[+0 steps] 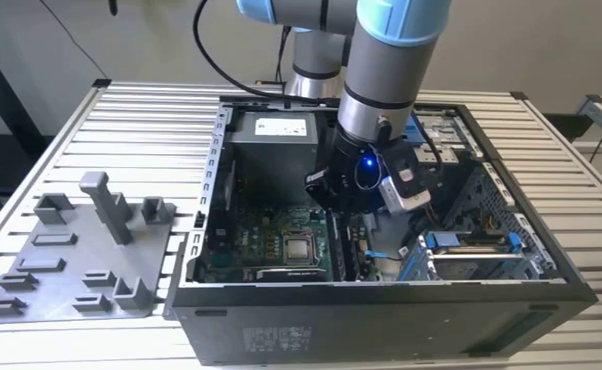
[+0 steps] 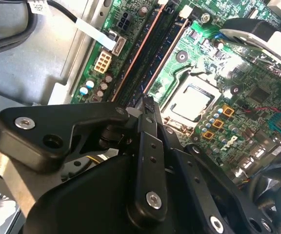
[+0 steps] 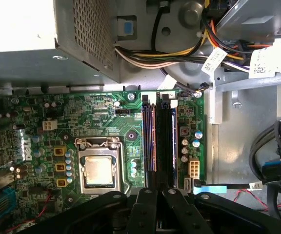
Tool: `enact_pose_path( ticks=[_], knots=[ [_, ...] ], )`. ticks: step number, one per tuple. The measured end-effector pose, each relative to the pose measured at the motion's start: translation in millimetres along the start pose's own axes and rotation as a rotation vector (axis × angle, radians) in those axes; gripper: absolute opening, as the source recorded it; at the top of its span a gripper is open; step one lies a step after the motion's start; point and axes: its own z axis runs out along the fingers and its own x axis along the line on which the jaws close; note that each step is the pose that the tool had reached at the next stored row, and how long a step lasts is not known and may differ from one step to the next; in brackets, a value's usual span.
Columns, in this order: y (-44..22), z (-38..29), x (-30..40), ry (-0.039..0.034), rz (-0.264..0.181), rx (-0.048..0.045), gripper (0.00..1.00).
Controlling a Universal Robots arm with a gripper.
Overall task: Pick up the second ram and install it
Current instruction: 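Press down the second ram until it locks into place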
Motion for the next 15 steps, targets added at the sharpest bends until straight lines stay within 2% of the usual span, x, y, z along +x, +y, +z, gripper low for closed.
enact_pose_path(
  ticks=[8,15],
  knots=[
    [0.0,0.4,-0.4,-0.0003,-0.007,0.0002,0.11],
    [0.2,4.2,-0.5,-0.0053,-0.133,0.0034,0.11]
  ],
)
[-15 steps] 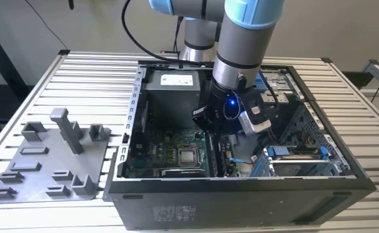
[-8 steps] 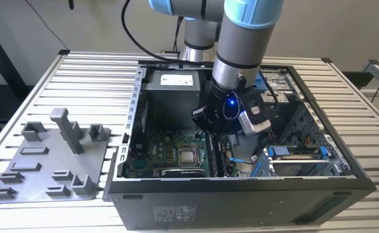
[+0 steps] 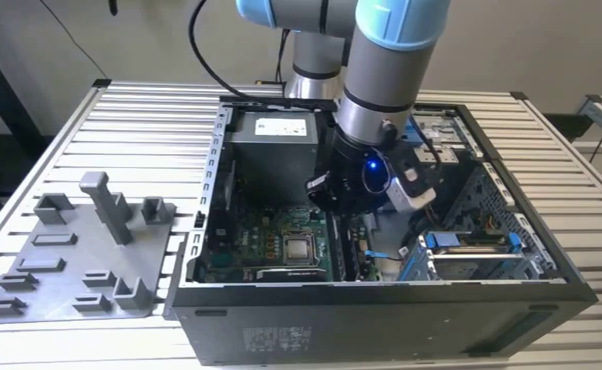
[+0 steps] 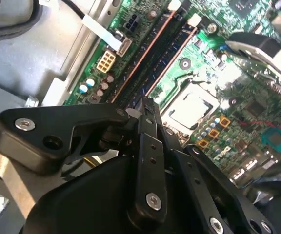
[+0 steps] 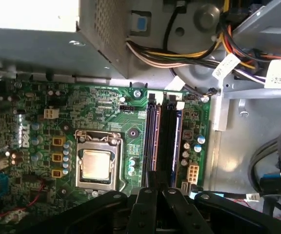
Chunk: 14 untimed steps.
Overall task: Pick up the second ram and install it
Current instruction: 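Press down the second ram until it locks into place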
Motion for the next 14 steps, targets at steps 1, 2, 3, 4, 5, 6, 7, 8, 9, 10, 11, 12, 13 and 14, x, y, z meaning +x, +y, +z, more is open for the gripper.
enact_pose_path(
  ticks=[1,2,3,4,5,6,7,8,9,10,11,12,13,14],
  knots=[
    [0.0,0.9,0.0,-0.0006,-0.018,0.0004,0.11],
    [0.1,1.7,-0.1,-0.0012,-0.036,0.0009,0.11],
    [0.1,2.5,-0.1,-0.0018,-0.054,0.0011,0.11],
    [0.1,3.2,-0.1,-0.0024,-0.072,0.0014,0.11],
    [0.1,3.7,-0.1,-0.0029,-0.089,0.0016,0.11],
    [0.1,3.9,0.1,-0.0032,-0.102,0.002,0.11],
    [0.1,4.0,0.5,-0.0036,-0.112,0.0023,0.11],
    [0.1,4.1,0.5,-0.0041,-0.128,0.0023,0.11],
    [0.2,4.2,0.4,-0.0048,-0.144,0.0019,0.11],
    [0.2,4.3,0.4,-0.0054,-0.16,0.001,0.11],
    [0.2,4.3,0.4,-0.0061,-0.174,-0.0003,0.11],
    [0.2,4.3,0.5,-0.0068,-0.188,-0.0016,0.11],
    [0.2,4.3,0.5,-0.0074,-0.204,-0.0028,0.11],
    [0.2,4.3,0.5,-0.008,-0.217,-0.0035,0.11]
  ],
)
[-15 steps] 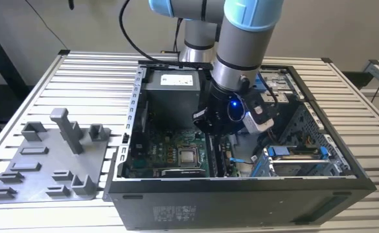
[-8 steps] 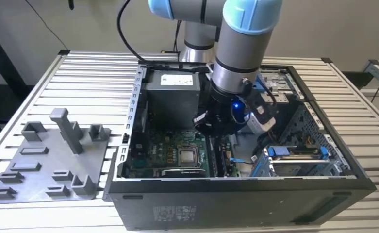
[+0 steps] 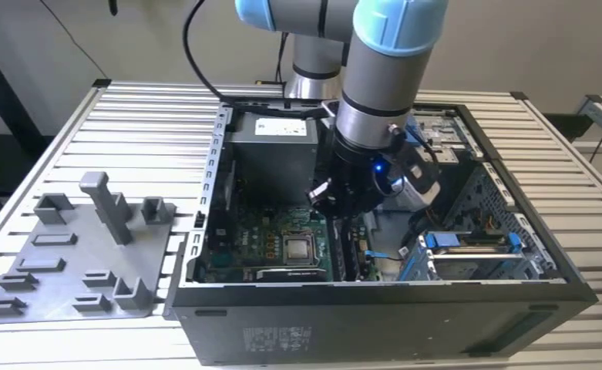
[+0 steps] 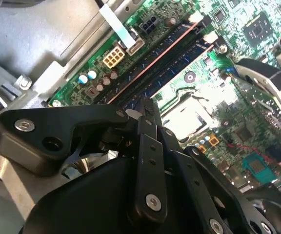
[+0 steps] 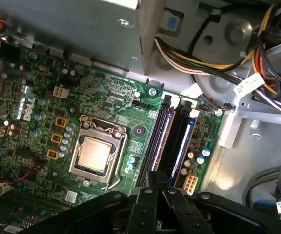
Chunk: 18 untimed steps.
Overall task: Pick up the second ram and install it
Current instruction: 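Press down the second ram until it locks into place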
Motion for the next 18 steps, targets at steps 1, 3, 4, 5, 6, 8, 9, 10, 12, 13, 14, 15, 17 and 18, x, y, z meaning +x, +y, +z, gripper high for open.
enact_pose_path(
  ticks=[1,3,4,5,6,8,9,10,12,13,14,15,17,18],
  knots=[
    [0.0,0.0,0.0,-0.0004,-0.014,0.0002,0.11],
    [0.0,0.0,0.2,-0.0013,-0.038,0.0009,0.11],
    [0.0,0.0,0.3,-0.0017,-0.049,0.0013,0.11],
    [0.0,0.0,0.4,-0.0022,-0.06,0.0017,0.11],
    [0.0,0.1,0.5,-0.0025,-0.07,0.002,0.11],
    [0.1,0.1,0.5,-0.0031,-0.089,0.0023,0.11],
    [0.1,0.2,0.5,-0.0033,-0.098,0.0025,0.11],
    [0.1,0.2,0.5,-0.0036,-0.106,0.0027,0.11],
    [0.1,0.2,0.6,-0.0039,-0.122,0.003,0.11],
    [0.1,0.2,0.6,-0.0041,-0.129,0.0031,0.11],
    [0.1,0.2,0.6,-0.0042,-0.135,0.0033,0.11],
    [0.1,0.1,0.5,-0.0043,-0.142,0.0035,0.11],
    [0.1,0.1,0.6,-0.0046,-0.156,0.0038,0.11],
    [0.1,0.2,0.6,-0.0047,-0.162,0.0039,0.11]
  ],
)
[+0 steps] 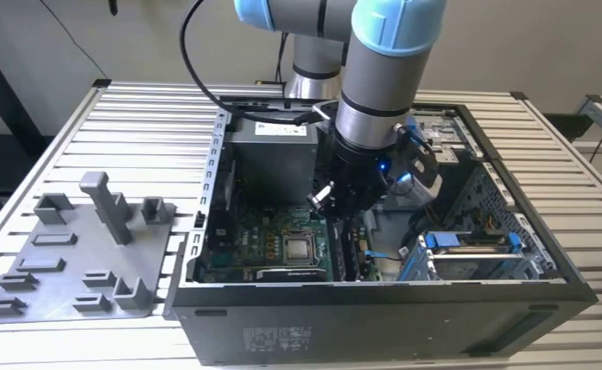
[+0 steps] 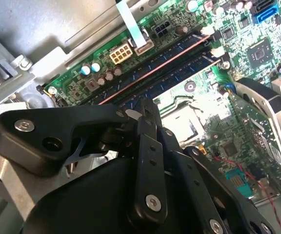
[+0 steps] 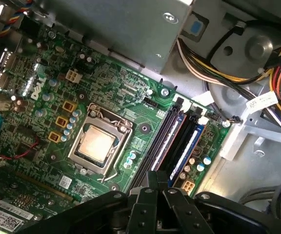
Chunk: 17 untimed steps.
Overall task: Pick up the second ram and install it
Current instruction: 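Press down the second ram until it locks into place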
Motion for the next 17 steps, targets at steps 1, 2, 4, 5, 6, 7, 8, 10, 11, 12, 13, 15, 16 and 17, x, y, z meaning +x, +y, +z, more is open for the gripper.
enact_pose_path(
  ticks=[1,2,4,5,6,7,8,10,11,12,13,15,16,17],
  knots=[
    [0.0,0.0,0.0,-0.0002,-0.006,0.0001,0.11],
    [0.0,0.0,0.0,-0.0003,-0.012,0.0002,0.11],
    [0.0,0.0,0.0,-0.0005,-0.023,0.0004,0.11],
    [0.0,0.0,0.0,-0.0006,-0.028,0.0005,0.11],
    [0.0,0.0,0.0,-0.0008,-0.033,0.0007,0.11],
    [0.0,0.0,0.0,-0.0008,-0.037,0.0008,0.11],
    [0.0,0.0,0.0,-0.0009,-0.041,0.0008,0.11],
    [0.0,0.0,0.0,-0.0011,-0.049,0.0011,0.11],
    [0.0,0.0,0.0,-0.0011,-0.053,0.0012,0.11],
    [0.0,0.0,0.0,-0.0012,-0.057,0.0012,0.11],
    [0.0,0.0,0.0,-0.0013,-0.06,0.0013,0.11],
    [0.0,0.0,0.0,-0.0014,-0.066,0.0015,0.11],
    [0.0,0.0,0.0,-0.0015,-0.068,0.0015,0.11],
    [0.0,0.0,0.0,-0.0015,-0.071,0.0015,0.11]
  ],
)
